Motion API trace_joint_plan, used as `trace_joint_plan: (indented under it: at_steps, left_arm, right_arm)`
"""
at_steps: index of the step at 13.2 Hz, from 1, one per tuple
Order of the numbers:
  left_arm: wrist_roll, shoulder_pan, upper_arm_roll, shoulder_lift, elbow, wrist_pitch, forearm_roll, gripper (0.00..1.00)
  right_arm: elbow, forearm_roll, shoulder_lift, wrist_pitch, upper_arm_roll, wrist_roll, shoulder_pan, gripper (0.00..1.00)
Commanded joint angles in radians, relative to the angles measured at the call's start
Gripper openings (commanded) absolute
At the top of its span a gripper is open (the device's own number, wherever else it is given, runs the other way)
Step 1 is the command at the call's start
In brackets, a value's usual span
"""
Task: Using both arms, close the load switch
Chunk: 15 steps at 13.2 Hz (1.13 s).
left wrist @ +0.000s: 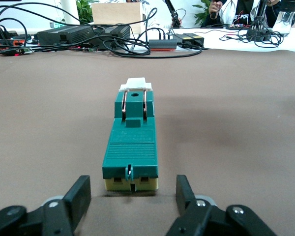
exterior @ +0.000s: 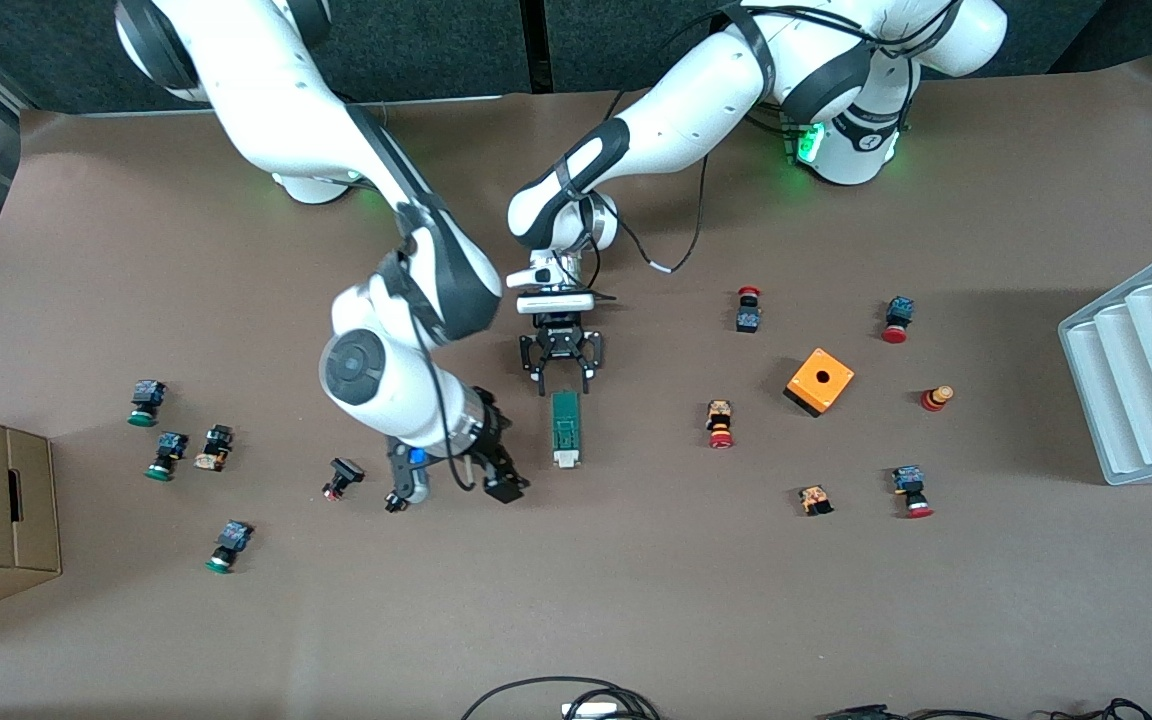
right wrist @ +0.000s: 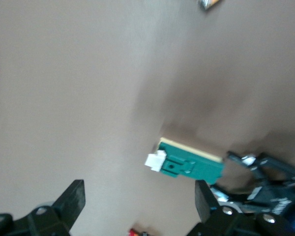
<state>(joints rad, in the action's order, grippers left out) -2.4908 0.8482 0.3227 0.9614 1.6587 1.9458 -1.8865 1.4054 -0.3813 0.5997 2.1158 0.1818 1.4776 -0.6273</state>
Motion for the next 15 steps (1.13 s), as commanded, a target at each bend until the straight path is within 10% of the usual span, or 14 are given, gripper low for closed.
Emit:
trace_joint_plan:
  at_steps: [1, 10, 15]
  left_arm:
    - [0.012, 0.009, -0.005, -0.004, 0.004, 0.001, -0.009, 1.00]
    - [0.516, 0.006, 0.004, -0.099, -0.053, 0.018, 0.325, 0.99]
    - [0.776, 0.006, 0.004, -0.151, -0.091, 0.015, 0.493, 1.00]
  right_arm:
    - [0.053, 0.056, -0.124, -0.135, -0.012, -0.196, 0.056, 1.00]
    - [0.294, 0.218, -0.579, -0.477, -0.122, -0.989, 0.429, 1.00]
    - [0.346, 0.320, -0.692, -0.527, -0.003, -1.492, 0.535, 1.00]
